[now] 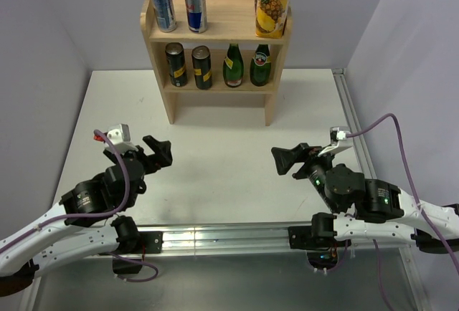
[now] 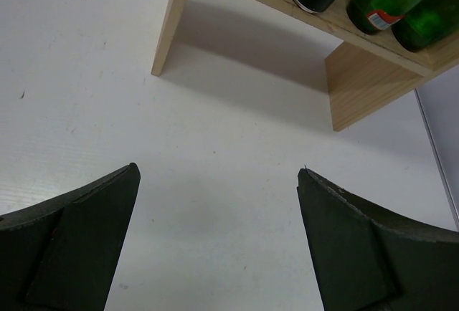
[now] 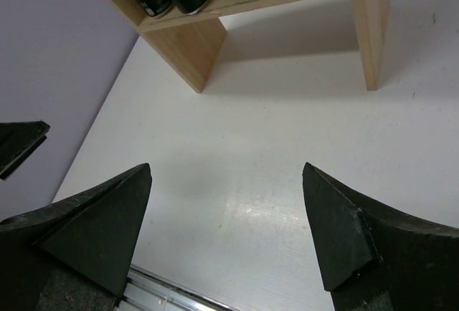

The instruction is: Place and organize the beverage onto the shelf

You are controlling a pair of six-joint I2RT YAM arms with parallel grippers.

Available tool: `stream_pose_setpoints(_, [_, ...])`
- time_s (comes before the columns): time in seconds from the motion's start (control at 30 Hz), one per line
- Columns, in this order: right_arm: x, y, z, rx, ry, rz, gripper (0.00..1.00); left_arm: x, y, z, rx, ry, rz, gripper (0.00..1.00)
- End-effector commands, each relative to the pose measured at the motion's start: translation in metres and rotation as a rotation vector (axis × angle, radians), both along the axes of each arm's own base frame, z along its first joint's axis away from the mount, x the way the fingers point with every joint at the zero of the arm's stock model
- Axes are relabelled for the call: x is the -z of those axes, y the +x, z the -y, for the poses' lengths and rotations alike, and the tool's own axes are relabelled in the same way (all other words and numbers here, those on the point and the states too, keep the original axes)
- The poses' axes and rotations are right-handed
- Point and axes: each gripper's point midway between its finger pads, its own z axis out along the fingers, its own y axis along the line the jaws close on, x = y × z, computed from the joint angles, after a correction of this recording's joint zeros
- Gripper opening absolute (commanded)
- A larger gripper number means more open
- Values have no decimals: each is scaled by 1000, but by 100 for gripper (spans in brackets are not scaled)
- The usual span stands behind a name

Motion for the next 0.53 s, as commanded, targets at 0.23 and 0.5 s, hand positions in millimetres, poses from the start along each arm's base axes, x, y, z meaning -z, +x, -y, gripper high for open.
stream_pose_setpoints(0.23, [-2,-3,-8,-52,-4,28,95,-13,-2,-5,-6,-10,17,99])
stream_pose_setpoints(0.5, [-2,0,-12,-40,-34,27,96,-13,-1,-4,-9,-1,15,99])
